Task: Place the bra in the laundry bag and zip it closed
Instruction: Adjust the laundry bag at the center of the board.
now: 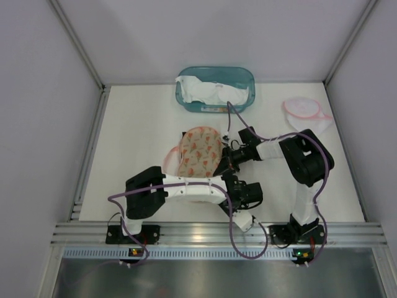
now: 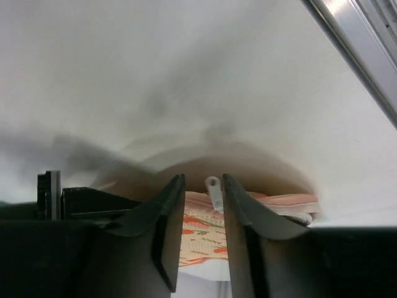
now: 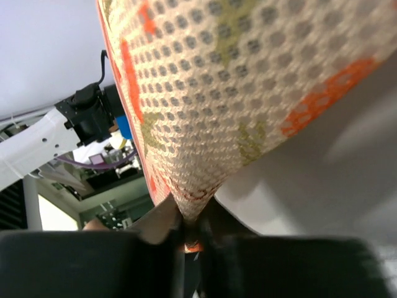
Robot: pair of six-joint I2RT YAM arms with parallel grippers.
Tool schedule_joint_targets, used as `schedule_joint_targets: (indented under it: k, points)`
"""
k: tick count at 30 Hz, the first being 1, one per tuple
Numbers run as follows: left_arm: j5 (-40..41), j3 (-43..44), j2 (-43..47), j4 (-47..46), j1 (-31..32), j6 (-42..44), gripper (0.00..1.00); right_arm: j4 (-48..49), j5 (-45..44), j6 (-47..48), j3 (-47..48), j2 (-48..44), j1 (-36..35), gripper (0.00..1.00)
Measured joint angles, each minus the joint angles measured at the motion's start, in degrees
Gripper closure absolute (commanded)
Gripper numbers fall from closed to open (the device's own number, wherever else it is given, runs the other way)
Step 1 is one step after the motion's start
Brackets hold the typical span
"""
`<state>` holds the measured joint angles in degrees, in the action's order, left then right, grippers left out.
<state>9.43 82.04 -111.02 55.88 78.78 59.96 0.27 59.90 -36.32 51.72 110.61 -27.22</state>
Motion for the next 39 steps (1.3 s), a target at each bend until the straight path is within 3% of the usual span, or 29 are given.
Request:
schedule_joint_targets:
  k: [1, 2, 6, 7, 13, 16, 20, 25, 30, 39]
  points:
    - [0.02, -0.22, 0.59, -0.94, 0.00, -0.02, 0.53, 0.85, 0.00, -0.55, 0.00, 0.15, -0.04, 1.00]
    - [0.04, -0.42, 1.20, -1.75, 0.00, -0.07, 0.27, 1.53, 0.04, -1.29, 0.00, 0.26, -0.07, 1.00]
    - [-0.02, -0.79, 3.91, -3.85, 0.00, -1.16, 0.21, 3.78, 0.04, -2.99, -0.11, 0.61, -0.09, 1.00]
    - [-0.04, -0.79, 4.76, -4.28, 0.00, -1.62, 0.02, 4.04, 0.07, -3.34, -0.13, 0.63, -0.09, 1.00]
    - [-1.57, -1.92, 15.93, -9.51, -1.20, -9.44, 0.02, 4.87, 0.09, -4.15, -0.37, 0.66, -0.09, 1.00]
    - [-3.76, -5.92, 26.67, -13.09, -6.21, -15.43, 0.02, 4.92, 0.17, -4.37, -0.44, 0.66, -0.09, 1.00]
    - [-4.83, -14.40, 39.82, -17.90, -16.94, -22.27, 0.02, 5.29, 0.44, -4.52, -0.76, 0.66, -0.02, 1.00]
    - [-6.10, -30.23, 50.69, -24.37, -18.75, -26.03, 0.02, 6.34, 0.92, -4.87, -1.42, 0.66, -0.02, 1.00]
    - [-7.76, -39.15, 52.06, -31.82, -18.64, -27.74, 0.02, 6.36, 1.09, -4.87, -1.97, 0.66, 0.00, 1.00]
    - [-10.95, -44.72, 48.94, -44.70, -18.29, -27.47, 0.02, 6.38, 1.53, -5.35, -1.97, 0.66, 0.00, 1.00]
